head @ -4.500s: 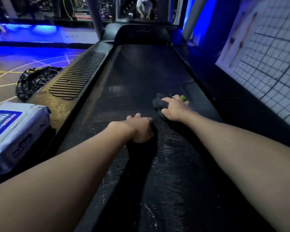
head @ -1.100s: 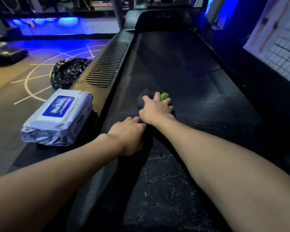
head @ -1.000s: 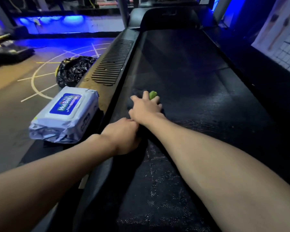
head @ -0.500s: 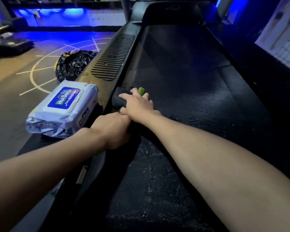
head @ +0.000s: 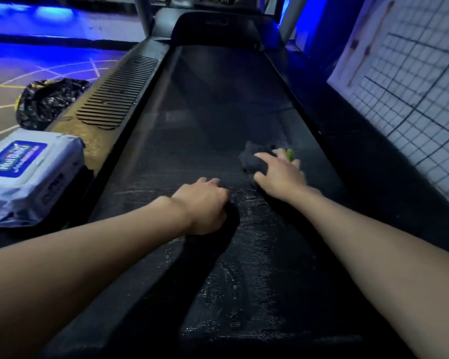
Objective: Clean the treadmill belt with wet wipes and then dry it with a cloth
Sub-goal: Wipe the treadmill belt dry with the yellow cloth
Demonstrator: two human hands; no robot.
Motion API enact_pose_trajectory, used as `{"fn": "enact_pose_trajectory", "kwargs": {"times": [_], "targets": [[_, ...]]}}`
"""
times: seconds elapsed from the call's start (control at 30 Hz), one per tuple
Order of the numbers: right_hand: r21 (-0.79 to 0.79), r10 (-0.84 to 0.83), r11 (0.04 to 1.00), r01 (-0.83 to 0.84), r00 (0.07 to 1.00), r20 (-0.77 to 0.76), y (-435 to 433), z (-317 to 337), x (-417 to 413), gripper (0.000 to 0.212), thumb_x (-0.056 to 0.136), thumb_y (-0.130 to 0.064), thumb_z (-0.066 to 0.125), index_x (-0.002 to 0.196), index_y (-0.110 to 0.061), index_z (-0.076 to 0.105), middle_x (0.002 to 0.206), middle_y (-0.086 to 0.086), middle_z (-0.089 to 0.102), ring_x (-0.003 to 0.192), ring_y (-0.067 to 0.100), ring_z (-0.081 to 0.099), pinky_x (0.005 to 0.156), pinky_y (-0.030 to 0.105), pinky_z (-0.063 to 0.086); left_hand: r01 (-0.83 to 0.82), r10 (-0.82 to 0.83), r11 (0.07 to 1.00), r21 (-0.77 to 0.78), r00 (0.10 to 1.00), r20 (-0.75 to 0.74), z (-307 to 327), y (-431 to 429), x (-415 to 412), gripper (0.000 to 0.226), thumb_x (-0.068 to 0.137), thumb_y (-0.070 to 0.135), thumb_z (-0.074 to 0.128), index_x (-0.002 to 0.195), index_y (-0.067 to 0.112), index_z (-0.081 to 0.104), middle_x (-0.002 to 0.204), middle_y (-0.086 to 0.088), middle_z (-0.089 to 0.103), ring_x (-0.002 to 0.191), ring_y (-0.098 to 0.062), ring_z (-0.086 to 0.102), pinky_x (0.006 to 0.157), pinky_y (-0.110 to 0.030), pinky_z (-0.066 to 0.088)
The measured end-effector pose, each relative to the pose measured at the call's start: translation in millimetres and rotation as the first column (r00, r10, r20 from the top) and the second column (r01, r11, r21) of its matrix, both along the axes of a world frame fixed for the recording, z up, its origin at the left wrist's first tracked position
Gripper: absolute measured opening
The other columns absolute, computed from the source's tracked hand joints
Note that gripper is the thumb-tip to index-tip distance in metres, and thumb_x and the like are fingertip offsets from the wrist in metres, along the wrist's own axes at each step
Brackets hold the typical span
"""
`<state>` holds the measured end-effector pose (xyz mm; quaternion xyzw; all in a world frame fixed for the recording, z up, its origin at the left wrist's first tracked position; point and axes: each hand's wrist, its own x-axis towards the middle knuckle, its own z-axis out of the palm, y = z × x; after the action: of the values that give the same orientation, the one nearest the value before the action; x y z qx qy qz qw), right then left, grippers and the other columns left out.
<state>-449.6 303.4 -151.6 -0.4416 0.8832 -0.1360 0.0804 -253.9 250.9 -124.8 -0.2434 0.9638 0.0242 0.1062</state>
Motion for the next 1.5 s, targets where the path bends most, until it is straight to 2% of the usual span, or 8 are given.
{"fn": "enact_pose_trajectory", "kwargs": {"times": [0.27, 0.57, 0.87, 1.0, 1.13, 1.27, 1.37, 1.5], "targets": [[0.029, -0.304, 0.952, 0.306, 0.950, -0.067, 78, -3, -64, 0.052, 0.095, -0.040, 0.050, 0.146, -0.038, 0.039, 0.155, 0.005, 0.025, 0.124, 0.046, 0.036, 0.102, 0.051, 0.038, 0.073, -0.073, 0.997, 0.009, 0.997, -0.021, -1, 19, -30, 0.036, 0.093, 0.036, 0.047, 0.121, 0.015, 0.054, 0.122, -0.009, 0.047, 0.117, -0.032, 0.046, 0.088, -0.047, 0.046], [0.003, -0.409, 0.912, 0.410, 0.910, -0.069, 58, 1, -35, 0.055, 0.089, -0.040, 0.058, 0.143, -0.038, 0.045, 0.151, 0.007, 0.029, 0.121, 0.046, 0.037, 0.104, 0.049, 0.036, 0.117, -0.116, 0.993, 0.012, 0.990, -0.082, -11, 2, 13, 0.040, 0.092, 0.035, 0.045, 0.131, 0.027, 0.051, 0.122, -0.003, 0.048, 0.118, -0.027, 0.047, 0.096, -0.044, 0.047], [-0.052, -0.103, 0.994, 0.101, 0.994, -0.043, -23, 1, 90, 0.046, 0.087, -0.040, 0.058, 0.132, -0.041, 0.051, 0.142, 0.005, 0.032, 0.121, 0.042, 0.035, 0.101, 0.052, 0.035, 0.072, -0.073, 0.997, -0.026, 0.994, -0.077, -10, -13, 55, 0.034, 0.091, 0.034, 0.046, 0.122, 0.025, 0.055, 0.122, -0.002, 0.050, 0.118, -0.025, 0.049, 0.094, -0.041, 0.047], [-0.062, 0.002, 0.998, -0.003, 1.000, -0.009, -57, 3, 146, 0.043, 0.086, -0.038, 0.057, 0.128, -0.040, 0.052, 0.139, 0.004, 0.032, 0.120, 0.041, 0.033, 0.100, 0.054, 0.033, 0.040, -0.045, 0.998, -0.054, 0.996, -0.077, -4, -14, 84, 0.025, 0.091, 0.032, 0.046, 0.108, 0.021, 0.059, 0.118, 0.001, 0.056, 0.110, -0.025, 0.058, 0.081, -0.040, 0.053], [-0.051, 0.133, 0.990, -0.129, 0.988, 0.078, -89, 8, 196, 0.043, 0.087, -0.040, 0.057, 0.130, -0.041, 0.051, 0.142, 0.003, 0.027, 0.123, 0.040, 0.029, 0.101, 0.055, 0.030, -0.049, 0.051, 0.995, -0.092, 0.999, 0.019, 9, -22, 124, 0.017, 0.089, 0.029, 0.048, 0.099, 0.017, 0.056, 0.107, -0.005, 0.064, 0.098, -0.029, 0.065, 0.075, -0.038, 0.053], [-0.056, 0.259, 0.966, -0.253, 0.950, 0.173, -111, 11, 243, 0.042, 0.088, -0.041, 0.057, 0.130, -0.040, 0.053, 0.145, 0.002, 0.024, 0.128, 0.041, 0.024, 0.104, 0.054, 0.026, -0.124, 0.149, 0.977, -0.173, 0.980, 0.136, 27, -29, 157, 0.023, 0.089, 0.026, 0.051, 0.104, 0.012, 0.060, 0.102, -0.007, 0.066, 0.094, -0.028, 0.067, 0.071, -0.033, 0.049], [-0.064, 0.374, 0.927, -0.369, 0.911, 0.176, -111, 9, 246, 0.053, 0.089, -0.037, 0.059, 0.139, -0.043, 0.046, 0.147, 0.002, 0.024, 0.128, 0.041, 0.025, 0.106, 0.053, 0.027, -0.047, 0.084, 0.987, -0.154, 0.966, 0.244, 34, -33, 166, 0.025, 0.091, 0.030, 0.050, 0.106, 0.014, 0.061, 0.104, -0.005, 0.067, 0.096, -0.023, 0.066, 0.070, -0.027, 0.045], [-0.076, 0.411, 0.911, -0.404, 0.900, 0.144, -99, 11, 224, 0.052, 0.091, -0.037, 0.060, 0.141, -0.044, 0.045, 0.146, -0.001, 0.029, 0.127, 0.037, 0.032, 0.104, 0.050, 0.029, -0.061, 0.073, 0.994, -0.091, 0.988, 0.136, 32, -33, 155, 0.032, 0.091, 0.032, 0.048, 0.118, 0.018, 0.055, 0.113, -0.003, 0.064, 0.104, -0.023, 0.064, 0.079, -0.035, 0.053]]}}
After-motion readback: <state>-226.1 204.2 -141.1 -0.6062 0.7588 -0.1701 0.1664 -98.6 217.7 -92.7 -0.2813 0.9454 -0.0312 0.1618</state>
